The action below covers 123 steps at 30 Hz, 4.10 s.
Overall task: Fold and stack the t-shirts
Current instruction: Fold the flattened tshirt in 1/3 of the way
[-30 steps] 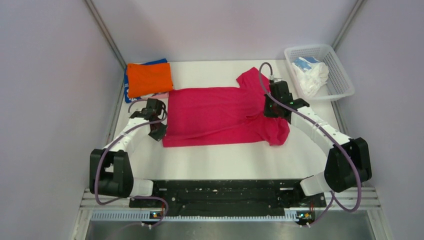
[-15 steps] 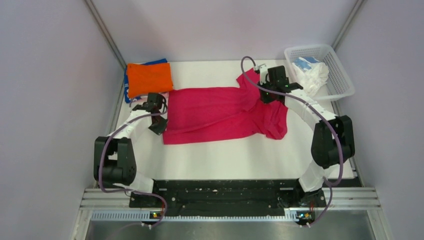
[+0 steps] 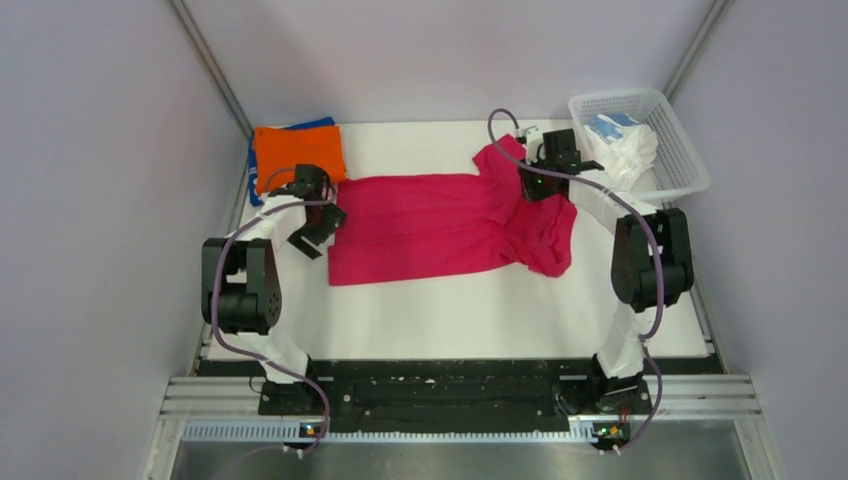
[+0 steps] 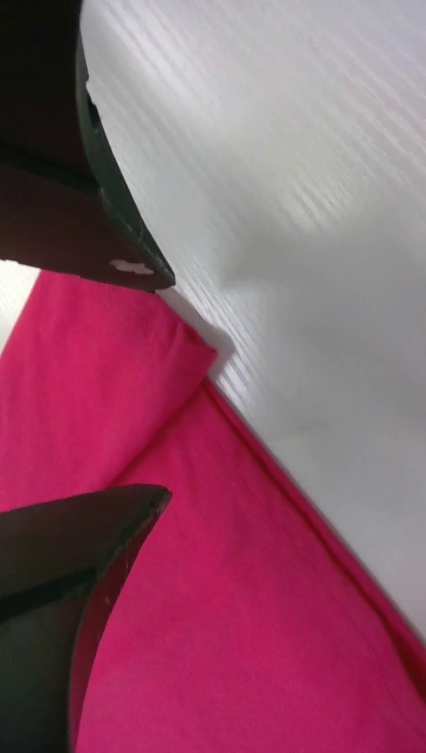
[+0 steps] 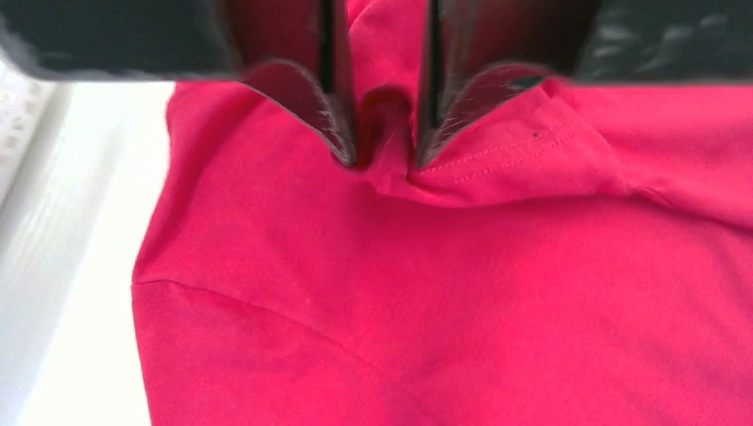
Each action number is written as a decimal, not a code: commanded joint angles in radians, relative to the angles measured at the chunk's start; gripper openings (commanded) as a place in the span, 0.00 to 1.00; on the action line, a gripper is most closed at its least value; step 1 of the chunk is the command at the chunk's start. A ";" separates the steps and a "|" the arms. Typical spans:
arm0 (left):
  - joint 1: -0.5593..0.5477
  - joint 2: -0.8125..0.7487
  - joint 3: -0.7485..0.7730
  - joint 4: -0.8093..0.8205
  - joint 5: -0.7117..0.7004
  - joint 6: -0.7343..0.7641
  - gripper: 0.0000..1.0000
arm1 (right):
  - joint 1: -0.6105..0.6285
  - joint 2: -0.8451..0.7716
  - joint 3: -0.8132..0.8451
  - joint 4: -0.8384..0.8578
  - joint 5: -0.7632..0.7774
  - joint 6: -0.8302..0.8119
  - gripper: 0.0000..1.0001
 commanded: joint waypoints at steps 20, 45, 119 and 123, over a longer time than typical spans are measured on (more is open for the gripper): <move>-0.125 -0.171 -0.192 0.158 0.310 0.176 0.99 | 0.048 -0.545 -0.471 -0.177 0.233 0.527 0.86; -0.091 -0.072 -0.230 0.150 0.128 0.227 0.99 | 0.006 -0.386 -0.515 -0.143 0.102 -0.168 0.00; -0.050 -0.241 -0.279 0.096 0.125 0.269 0.99 | 0.242 -0.294 -0.607 0.436 0.171 0.804 0.99; -0.050 -0.246 -0.282 0.101 0.123 0.266 0.99 | 0.253 -0.250 -0.589 0.500 0.167 0.807 0.99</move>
